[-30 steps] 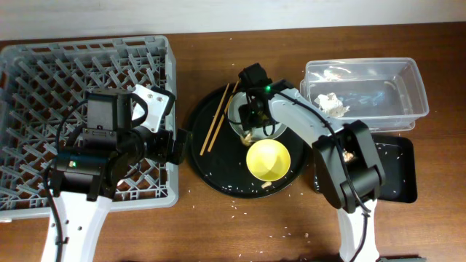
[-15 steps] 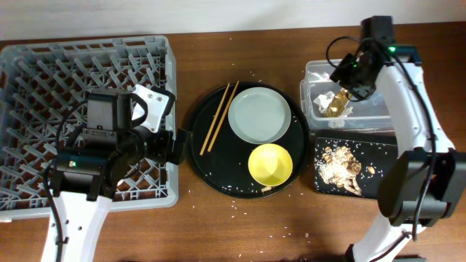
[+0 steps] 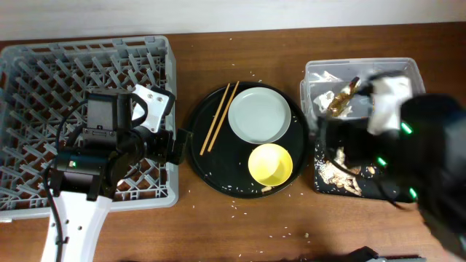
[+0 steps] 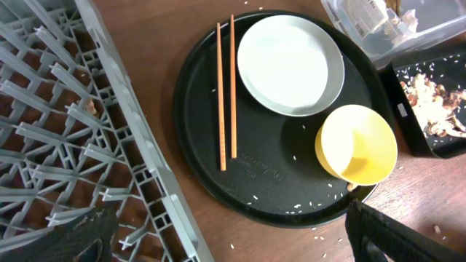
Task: Sort waste into correct bins and load items into the dishwasher rack
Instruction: 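Drop the scraps into the clear bin and retract the right arm, then grasp the chopsticks with the left gripper and place them in the rack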
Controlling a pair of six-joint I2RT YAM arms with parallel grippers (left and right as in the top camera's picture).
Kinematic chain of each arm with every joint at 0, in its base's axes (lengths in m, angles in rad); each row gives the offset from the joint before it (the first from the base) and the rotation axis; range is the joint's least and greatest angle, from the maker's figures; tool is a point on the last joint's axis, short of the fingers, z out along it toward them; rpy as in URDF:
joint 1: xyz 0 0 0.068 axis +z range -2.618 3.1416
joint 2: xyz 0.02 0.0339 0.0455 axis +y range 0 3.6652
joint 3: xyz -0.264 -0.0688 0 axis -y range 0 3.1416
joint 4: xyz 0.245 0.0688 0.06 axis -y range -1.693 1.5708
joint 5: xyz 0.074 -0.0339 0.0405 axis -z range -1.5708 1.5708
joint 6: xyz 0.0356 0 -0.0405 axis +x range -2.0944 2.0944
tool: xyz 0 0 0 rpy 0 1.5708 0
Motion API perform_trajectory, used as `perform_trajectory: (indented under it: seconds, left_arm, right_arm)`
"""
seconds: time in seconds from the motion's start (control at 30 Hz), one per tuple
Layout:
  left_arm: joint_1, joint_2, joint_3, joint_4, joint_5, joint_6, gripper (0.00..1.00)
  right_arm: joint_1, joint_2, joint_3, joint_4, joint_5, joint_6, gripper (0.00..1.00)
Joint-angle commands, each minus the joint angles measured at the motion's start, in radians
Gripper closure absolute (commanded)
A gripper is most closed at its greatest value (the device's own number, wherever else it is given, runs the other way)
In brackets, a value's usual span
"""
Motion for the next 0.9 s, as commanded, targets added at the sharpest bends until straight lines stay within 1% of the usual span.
perform_trajectory:
  seconds: [0.0,0.03,0.07,0.1,0.13,0.2,0.27,0.3,0.4,0.43,0.5,0.77,0.8,0.83,0.87]
  left_arm:
    - [-0.001,-0.003,0.01,-0.002,-0.006,-0.012,0.01]
    - [-0.001,-0.003,0.01,-0.002,-0.006,-0.012,0.01]
    - [-0.001,-0.003,0.01,-0.002,-0.006,-0.012,0.01]
    - [-0.001,-0.003,0.01,-0.002,-0.006,-0.012,0.01]
    - [-0.001,-0.003,0.01,-0.002,-0.006,-0.012,0.01]
    - [-0.001,-0.003,0.01,-0.002,-0.006,-0.012,0.01]
    - [-0.001,-0.003,0.01,-0.002,-0.006,-0.012,0.01]
    - [-0.001,-0.003,0.01,-0.002,-0.006,-0.012,0.01]
    - [-0.001,-0.003,0.01,-0.002,-0.006,-0.012,0.01]
    - [-0.001,-0.003,0.01,-0.002,-0.006,-0.012,0.01]
    - [-0.001,-0.003,0.01,-0.002,-0.006,-0.012,0.01]
    - [-0.001,-0.003,0.01,-0.01,-0.025,-0.005,0.01]
    - [-0.001,-0.003,0.01,-0.012,0.012,-0.032,0.01]
    - [-0.001,-0.003,0.01,-0.019,0.109,-0.075,0.01]
    - [-0.001,-0.003,0.01,0.047,0.201,-0.077,0.01]
  right_arm:
    - [-0.063,-0.16,-0.241,0.169,0.14,-0.011,0.02]
    - [-0.119,-0.264,-0.436,0.331,0.132,-0.011,0.02]
    - [-0.15,-0.336,-0.575,0.443,0.119,-0.011,0.01]
    - [-0.189,-0.486,-0.823,0.582,0.114,-0.009,0.02]
    - [-0.2,-0.585,-0.958,0.594,0.114,-0.008,0.02]
    - [-0.222,-0.735,-1.14,0.623,0.115,-0.008,0.02]
    - [-0.247,-0.908,-1.358,0.743,0.114,-0.008,0.02]
    - [-0.249,-0.957,-1.42,0.782,0.114,-0.008,0.02]
    - [-0.249,-1.076,-1.587,0.955,0.114,-0.008,0.01]
    - [-0.248,-1.076,-1.623,1.009,0.114,-0.008,0.02]
    - [-0.247,-1.076,-1.696,1.181,0.115,-0.008,0.01]
    - [-0.247,-1.076,-1.696,1.178,0.114,-0.008,0.02]
    - [-0.247,-1.075,-1.696,1.178,0.114,-0.008,0.02]
    - [-0.247,-1.075,-1.696,1.178,0.114,-0.008,0.02]
    - [-0.247,-1.075,-1.696,1.178,0.114,-0.008,0.02]
